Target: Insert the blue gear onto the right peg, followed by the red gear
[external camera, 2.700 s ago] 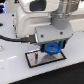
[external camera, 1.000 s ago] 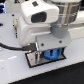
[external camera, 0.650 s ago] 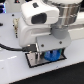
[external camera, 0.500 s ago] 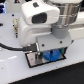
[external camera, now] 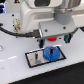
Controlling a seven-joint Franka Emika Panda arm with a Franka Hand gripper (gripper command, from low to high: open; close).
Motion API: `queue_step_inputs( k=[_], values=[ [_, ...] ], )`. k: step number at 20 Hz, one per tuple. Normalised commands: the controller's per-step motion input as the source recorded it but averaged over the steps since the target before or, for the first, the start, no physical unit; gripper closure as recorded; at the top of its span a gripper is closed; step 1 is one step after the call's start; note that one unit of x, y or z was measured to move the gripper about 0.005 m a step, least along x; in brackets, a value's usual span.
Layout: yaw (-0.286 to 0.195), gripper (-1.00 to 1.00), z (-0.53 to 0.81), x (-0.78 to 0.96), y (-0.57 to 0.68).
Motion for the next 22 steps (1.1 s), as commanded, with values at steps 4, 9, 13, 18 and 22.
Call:
queue_step_inputs(
  k=[4, 9, 13, 18, 22],
  values=[
    [0.0, -1.0, -0.09, -0.66, 0.19],
    [0.0, -1.0, -0.18, -0.58, 0.18],
    [0.0, -1.0, -0.29, -0.43, 0.13],
    [0.0, -1.0, -0.33, -0.39, 0.14],
    [0.0, -1.0, -0.27, -0.25, 0.13]
  ],
)
